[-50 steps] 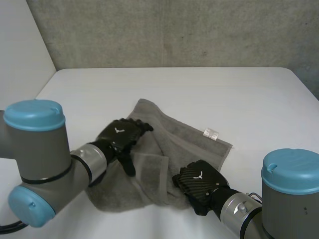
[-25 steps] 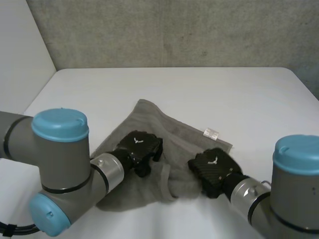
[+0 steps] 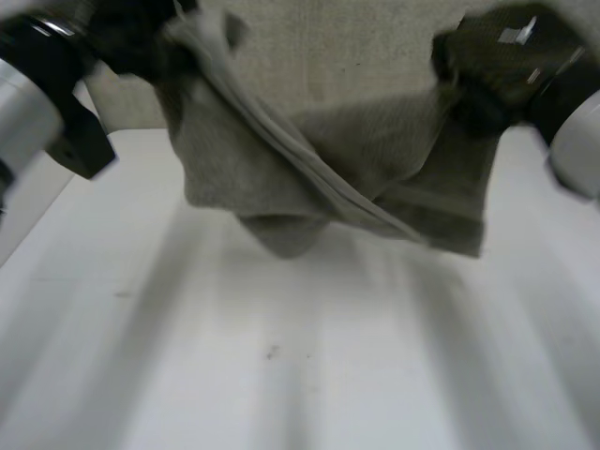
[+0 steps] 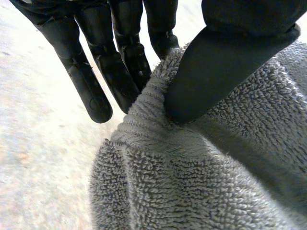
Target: Fold the towel.
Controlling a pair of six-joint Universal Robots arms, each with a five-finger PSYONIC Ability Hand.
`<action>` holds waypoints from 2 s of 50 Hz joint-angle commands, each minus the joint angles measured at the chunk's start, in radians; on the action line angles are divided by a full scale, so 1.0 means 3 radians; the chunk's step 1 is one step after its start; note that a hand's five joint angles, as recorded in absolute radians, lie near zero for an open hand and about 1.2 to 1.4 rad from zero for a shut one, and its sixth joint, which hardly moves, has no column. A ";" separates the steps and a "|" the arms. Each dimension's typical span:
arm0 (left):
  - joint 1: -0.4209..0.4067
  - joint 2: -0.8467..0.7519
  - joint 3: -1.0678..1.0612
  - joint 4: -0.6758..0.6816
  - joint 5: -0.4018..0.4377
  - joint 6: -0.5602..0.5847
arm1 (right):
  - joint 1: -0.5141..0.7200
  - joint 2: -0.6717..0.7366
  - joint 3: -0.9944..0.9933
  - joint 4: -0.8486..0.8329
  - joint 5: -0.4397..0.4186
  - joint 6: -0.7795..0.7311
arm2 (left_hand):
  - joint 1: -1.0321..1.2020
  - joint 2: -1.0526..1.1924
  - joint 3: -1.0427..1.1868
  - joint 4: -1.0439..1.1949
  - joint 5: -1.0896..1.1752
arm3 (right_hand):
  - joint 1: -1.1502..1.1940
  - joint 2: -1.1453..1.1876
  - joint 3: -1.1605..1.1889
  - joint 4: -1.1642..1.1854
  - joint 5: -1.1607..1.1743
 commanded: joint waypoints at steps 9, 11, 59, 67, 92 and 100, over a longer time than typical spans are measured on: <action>0.0639 -0.0418 -0.0545 0.0014 0.0050 -0.0715 | -0.0029 0.0631 -0.0738 0.0991 -0.0293 -0.0088 | 0.0701 0.0596 0.0613 0.0596 0.0664 | 0.0217 0.0222 0.0124 0.0106 0.0138; 0.0634 -0.0619 -0.0556 0.0019 0.0050 -0.0715 | -0.0003 0.0791 -0.0774 0.1037 -0.0282 -0.0139 | 0.0701 0.0596 0.0613 0.0596 0.0664 | 0.0217 0.0222 0.0124 0.0106 0.0138; 0.0644 -0.2767 0.1111 0.0157 -0.0410 -0.0148 | 0.0610 0.2683 -0.2047 0.0439 0.0357 -0.0344 | -0.3359 -0.3463 -0.3447 -0.3464 -0.3396 | 0.0217 0.0222 0.0124 0.0106 0.0138; 0.0492 -0.2103 0.0161 0.0259 -0.0487 -0.0137 | 0.0615 0.2407 -0.1935 0.0434 0.0372 -0.0308 | -0.3222 -0.3327 -0.3310 -0.3327 -0.3259 | 0.0217 0.0222 0.0124 0.0106 0.0138; -0.0015 -0.1954 -0.0367 0.0760 -0.0625 0.0594 | 0.0835 0.1308 -0.0329 0.0582 0.0300 -0.0456 | -0.3183 -0.3287 -0.3271 -0.3288 -0.3220 | 0.0217 0.0222 0.0124 0.0106 0.0138; 0.0128 -0.1923 -0.0362 0.0755 -0.0686 0.0609 | 0.0902 0.0750 0.0724 0.0598 0.0091 -0.0973 | -0.3183 -0.3287 -0.3271 -0.3288 -0.3220 | 0.0217 0.0222 0.0124 0.0106 0.0138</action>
